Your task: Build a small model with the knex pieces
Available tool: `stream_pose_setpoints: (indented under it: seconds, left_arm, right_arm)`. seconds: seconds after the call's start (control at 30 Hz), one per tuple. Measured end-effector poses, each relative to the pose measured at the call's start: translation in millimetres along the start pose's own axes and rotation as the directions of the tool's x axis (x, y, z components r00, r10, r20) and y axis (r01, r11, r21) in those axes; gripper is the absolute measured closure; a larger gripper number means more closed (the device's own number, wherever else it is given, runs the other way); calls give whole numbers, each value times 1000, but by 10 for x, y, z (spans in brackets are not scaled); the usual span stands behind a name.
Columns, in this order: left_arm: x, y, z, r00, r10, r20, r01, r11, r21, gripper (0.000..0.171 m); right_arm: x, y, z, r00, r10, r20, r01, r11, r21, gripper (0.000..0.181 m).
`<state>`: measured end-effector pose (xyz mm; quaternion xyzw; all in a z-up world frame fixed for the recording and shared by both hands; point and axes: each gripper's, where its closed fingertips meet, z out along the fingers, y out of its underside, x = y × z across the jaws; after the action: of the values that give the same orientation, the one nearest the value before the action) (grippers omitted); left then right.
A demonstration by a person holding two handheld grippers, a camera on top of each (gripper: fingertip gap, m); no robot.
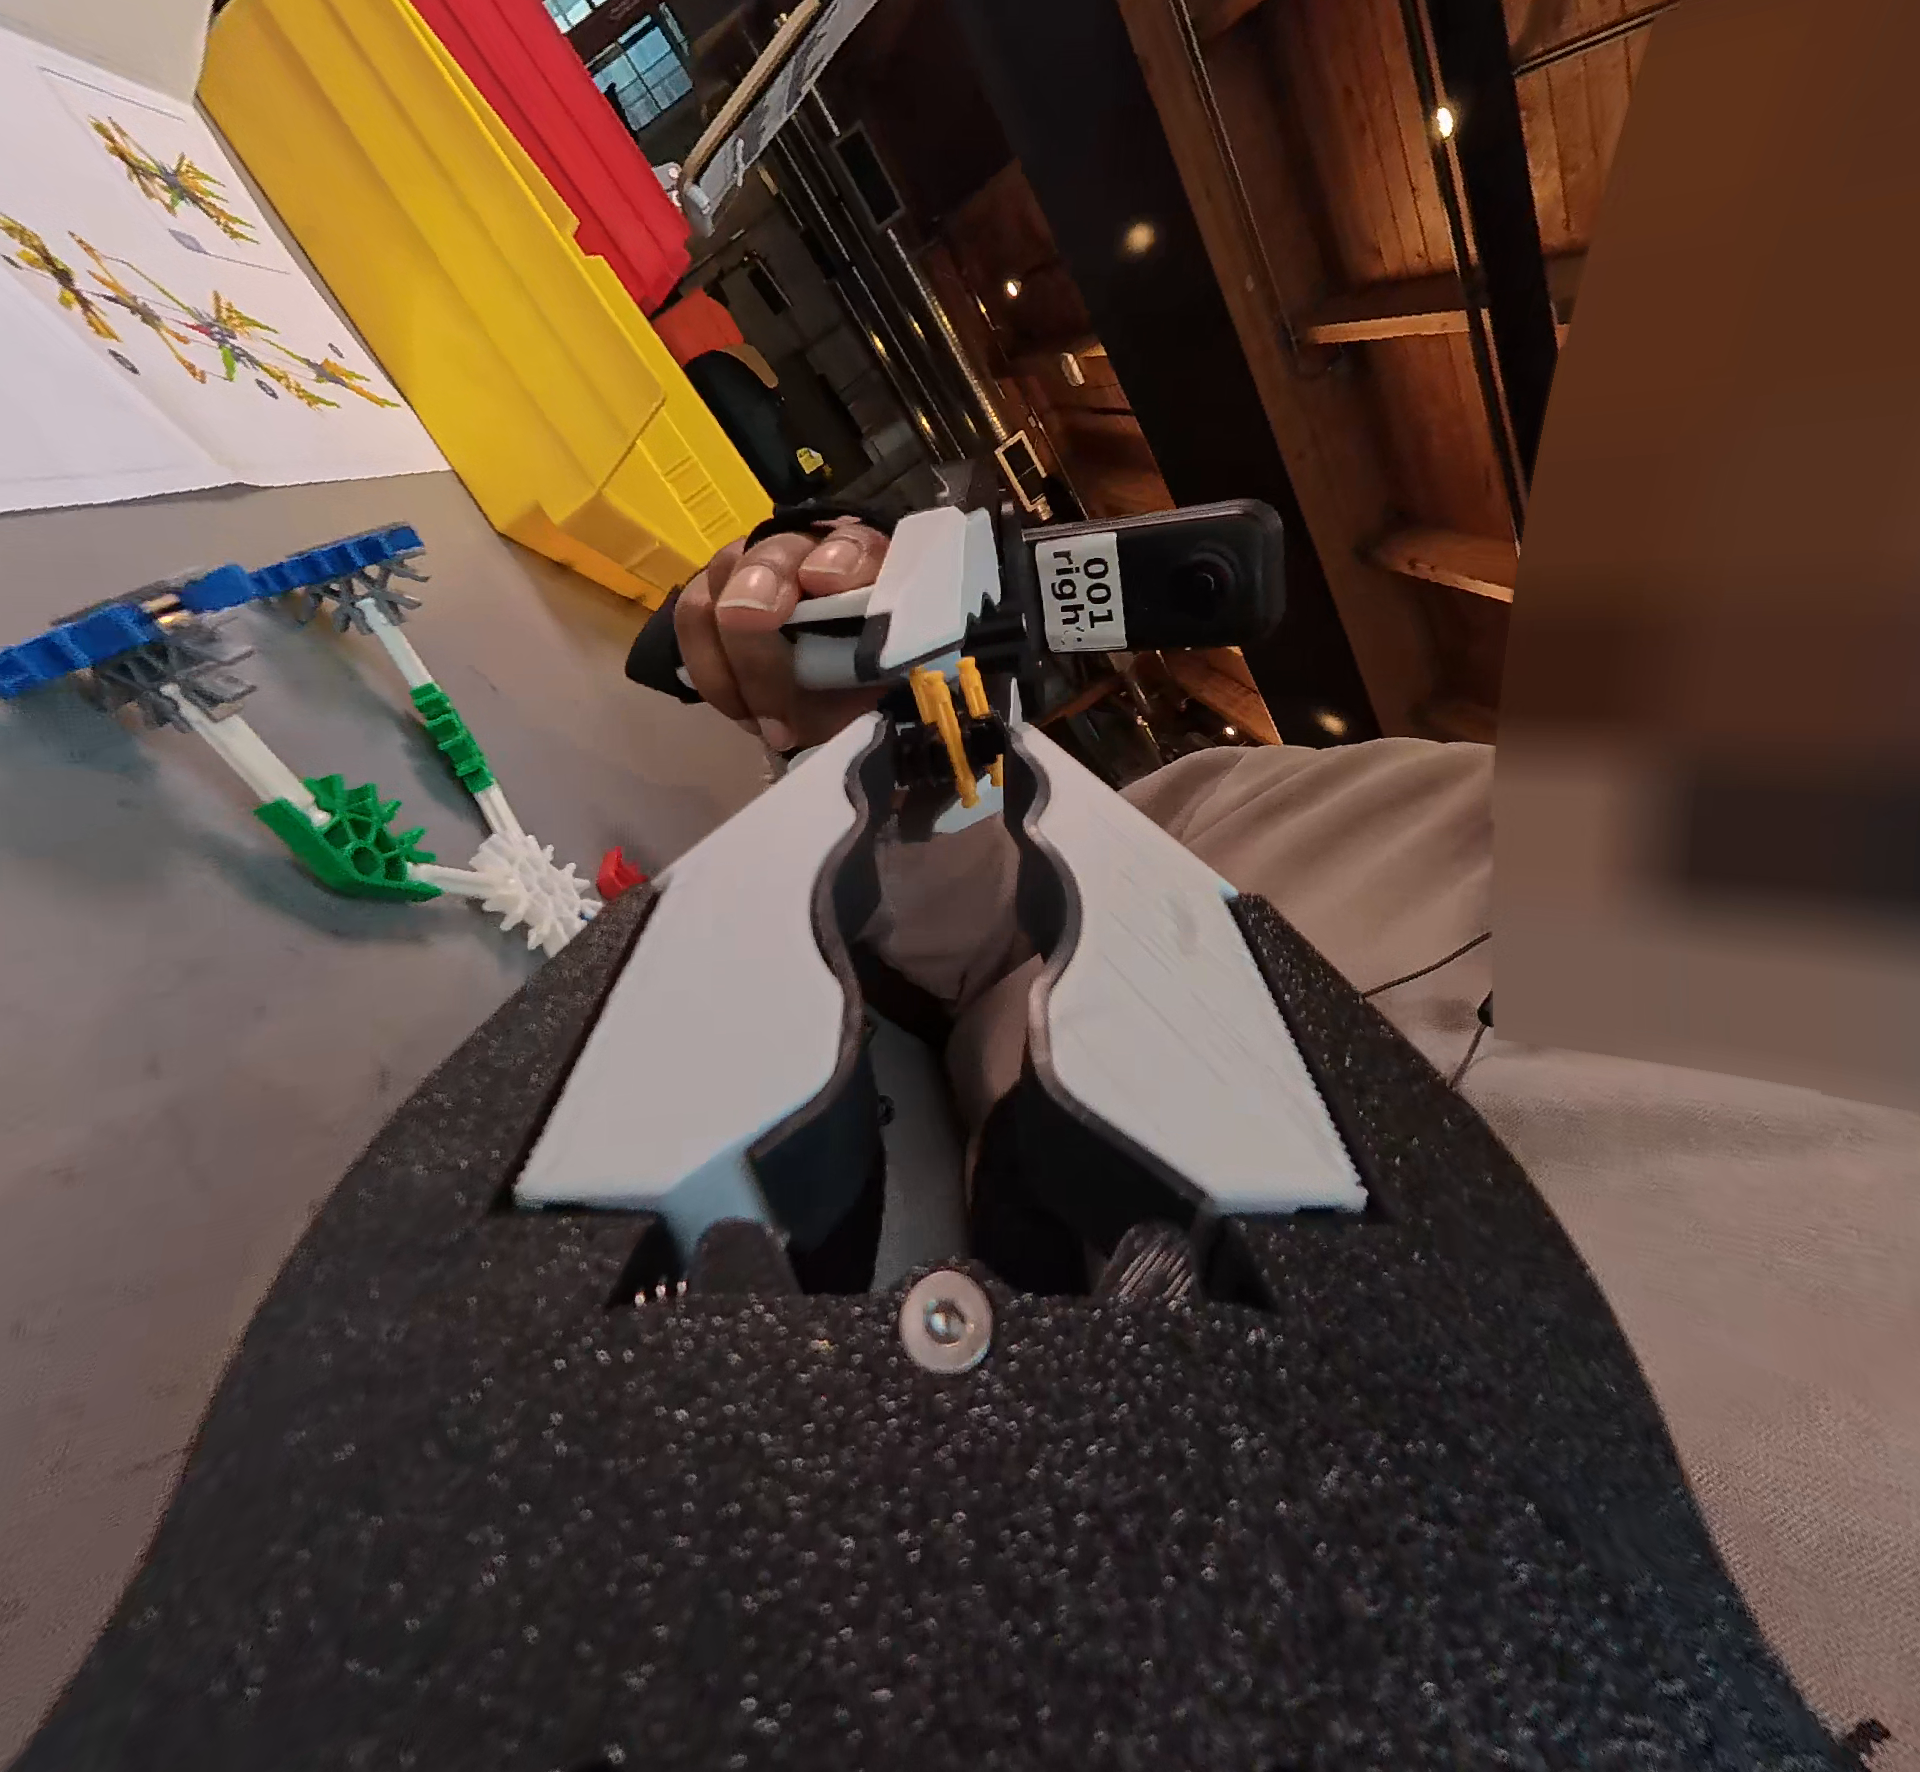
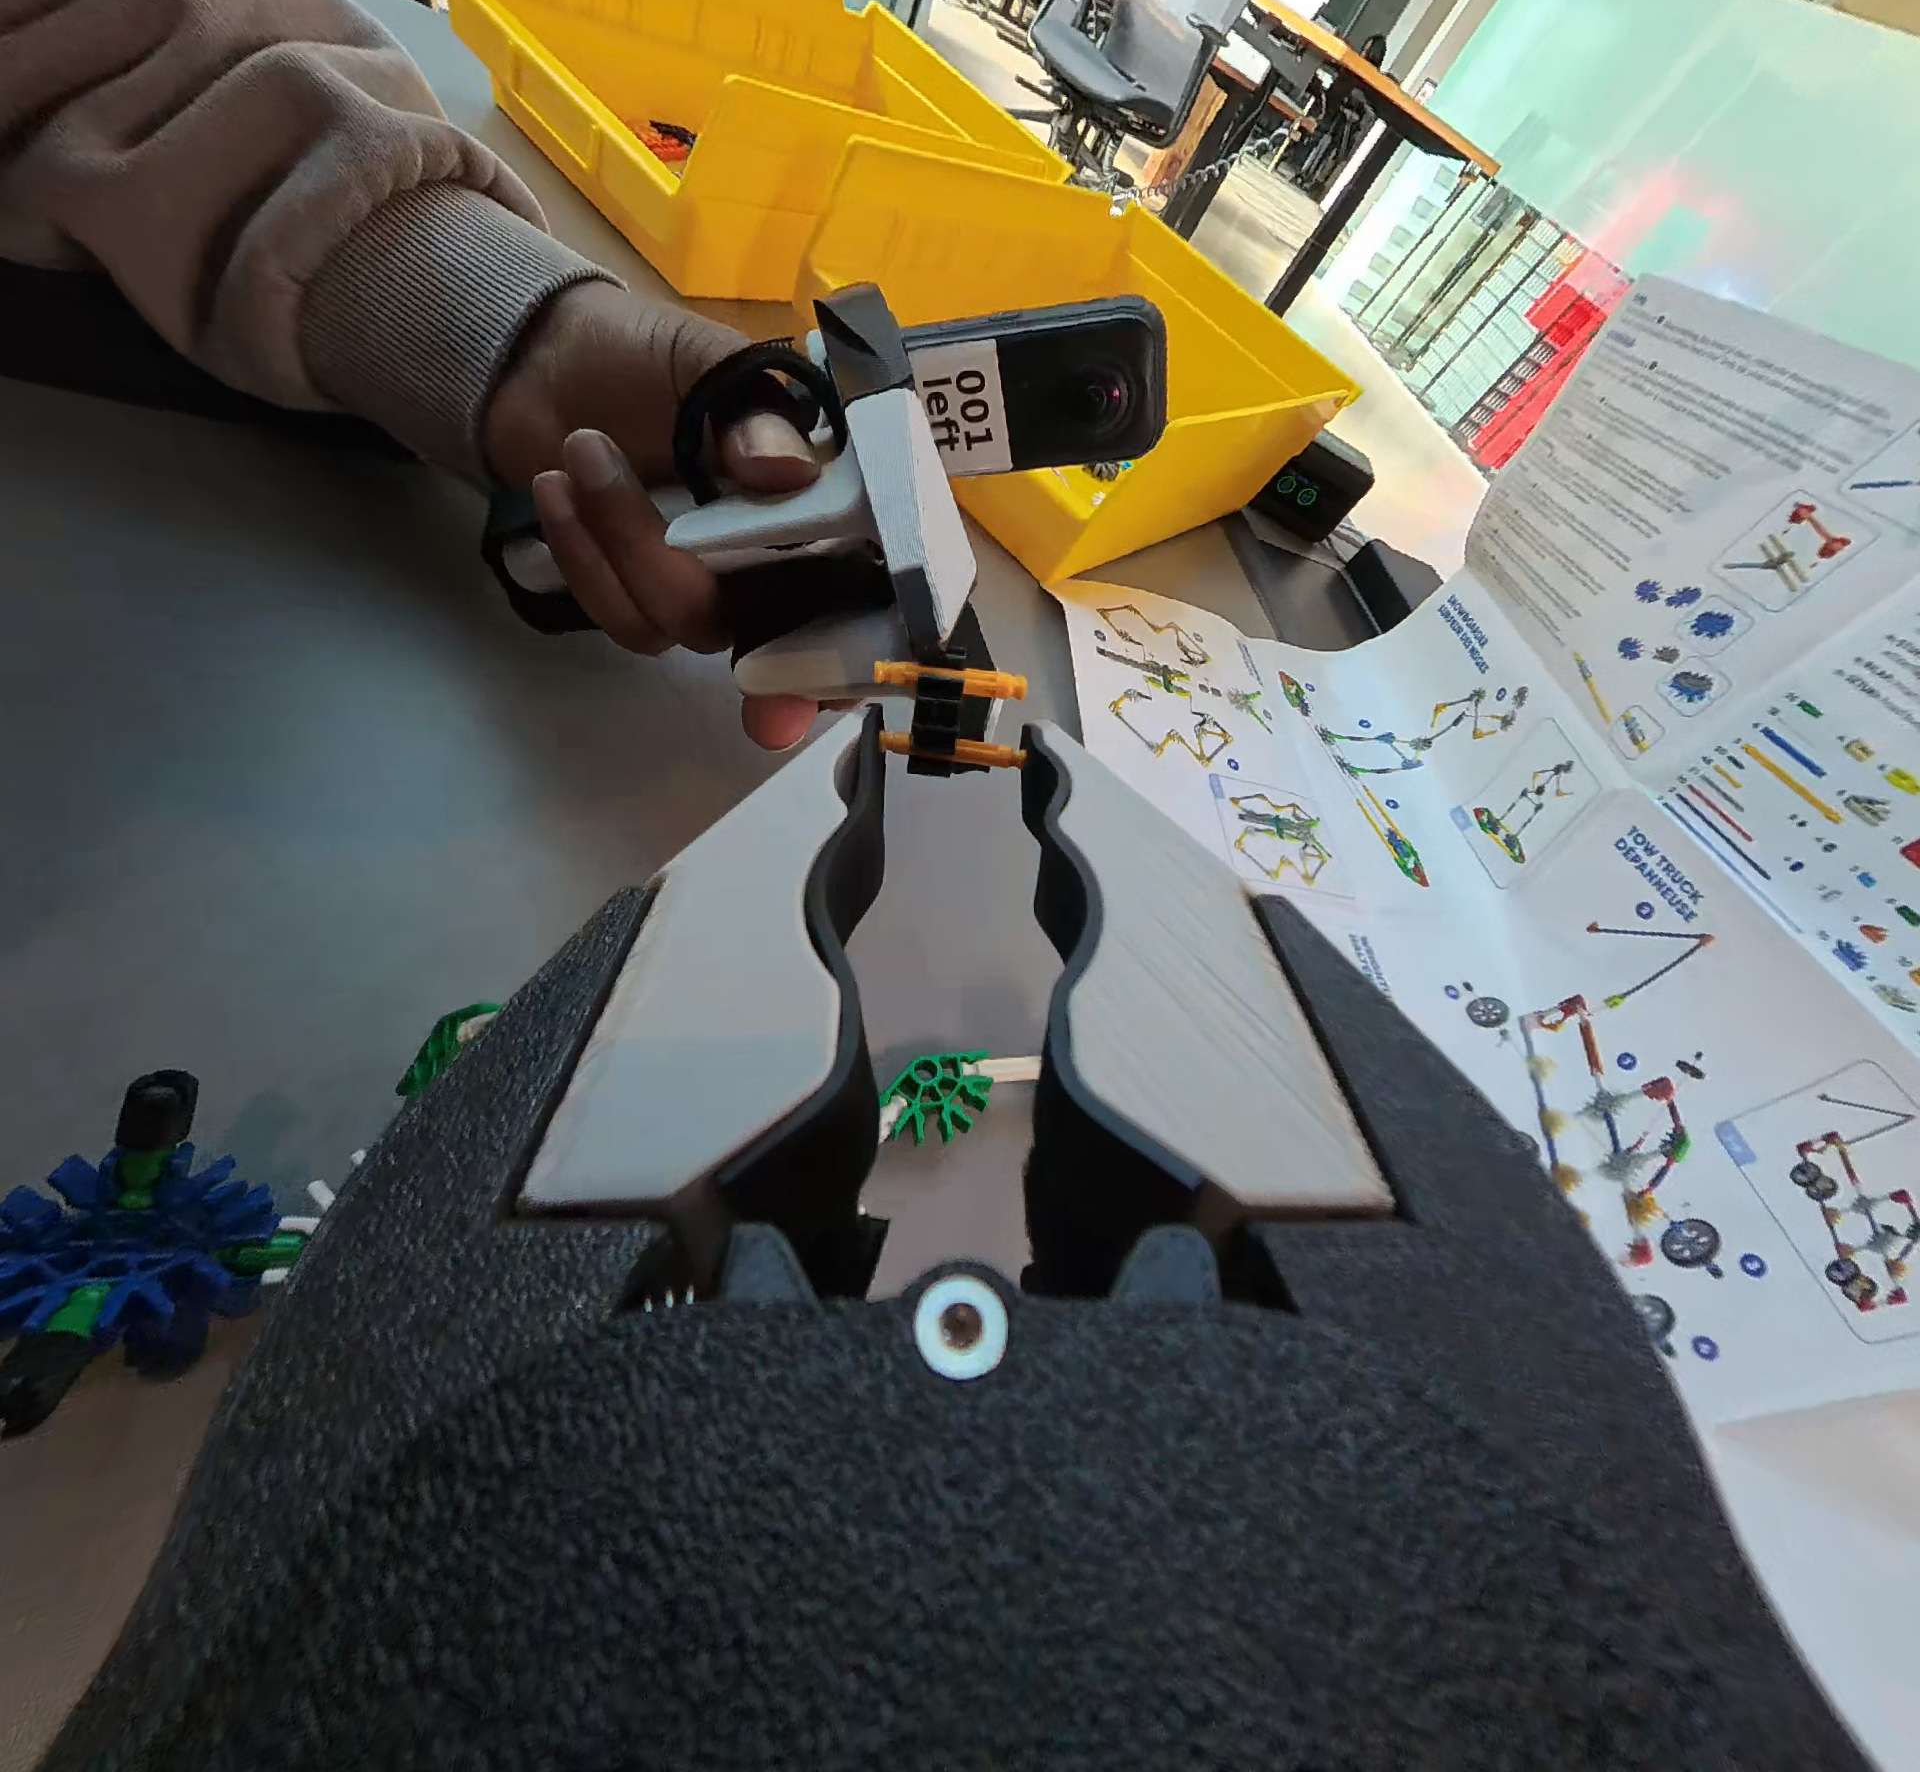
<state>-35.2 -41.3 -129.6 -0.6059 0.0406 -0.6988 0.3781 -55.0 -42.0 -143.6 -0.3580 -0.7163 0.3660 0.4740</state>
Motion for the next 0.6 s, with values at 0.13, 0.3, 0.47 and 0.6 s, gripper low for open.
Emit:
stream_pose_setpoints:
  seconds: [0.13,0.3,0.47,0.6]
  left_arm:
    - [-147,-52,-90,996,21,91,-22,1000,11,171]
    - [-230,-157,-281,968,128,214,-123,992,-36,171]
    - [-292,-77,-220,987,-7,158,11,1000,-29,143]
    - [-235,63,-38,992,-77,100,84,995,-59,136]
  right_arm:
    - [53,188,-28,999,53,1,-53,998,-44,157]
    - [53,361,2,996,93,13,-92,993,-72,156]
    - [87,303,10,998,58,-5,-58,997,-43,156]
    - [-24,261,119,999,-36,5,36,996,-78,156]
